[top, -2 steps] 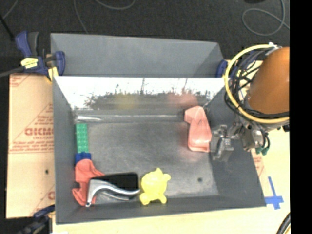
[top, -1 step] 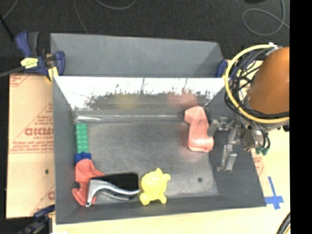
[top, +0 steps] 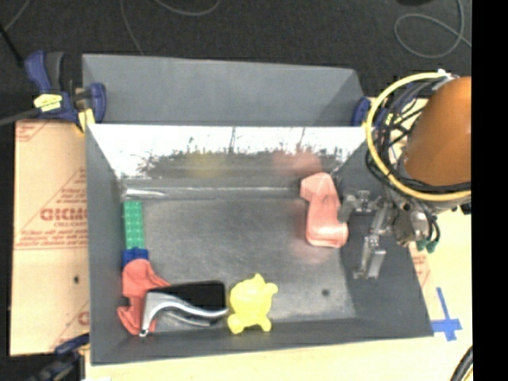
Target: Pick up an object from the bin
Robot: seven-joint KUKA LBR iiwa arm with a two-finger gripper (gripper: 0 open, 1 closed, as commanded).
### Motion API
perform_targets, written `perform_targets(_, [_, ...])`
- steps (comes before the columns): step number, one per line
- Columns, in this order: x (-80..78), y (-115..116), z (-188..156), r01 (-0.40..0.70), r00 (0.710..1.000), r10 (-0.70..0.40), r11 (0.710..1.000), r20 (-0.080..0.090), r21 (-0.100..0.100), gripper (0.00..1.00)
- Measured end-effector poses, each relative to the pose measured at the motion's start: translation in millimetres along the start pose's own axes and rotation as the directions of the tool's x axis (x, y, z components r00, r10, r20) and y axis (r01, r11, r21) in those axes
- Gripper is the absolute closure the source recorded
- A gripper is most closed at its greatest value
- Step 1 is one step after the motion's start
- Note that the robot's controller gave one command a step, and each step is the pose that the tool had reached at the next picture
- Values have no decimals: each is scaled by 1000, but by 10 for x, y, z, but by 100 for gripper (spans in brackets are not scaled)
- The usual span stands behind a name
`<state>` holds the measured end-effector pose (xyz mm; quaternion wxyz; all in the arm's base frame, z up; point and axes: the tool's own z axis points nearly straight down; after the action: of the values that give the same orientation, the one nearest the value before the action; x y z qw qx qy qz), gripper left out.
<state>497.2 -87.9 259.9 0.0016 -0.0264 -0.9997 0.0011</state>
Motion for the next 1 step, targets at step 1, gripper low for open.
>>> perform_targets(1, [-73, 201, 133, -72, 997, 72, 997, 7, 1, 0])
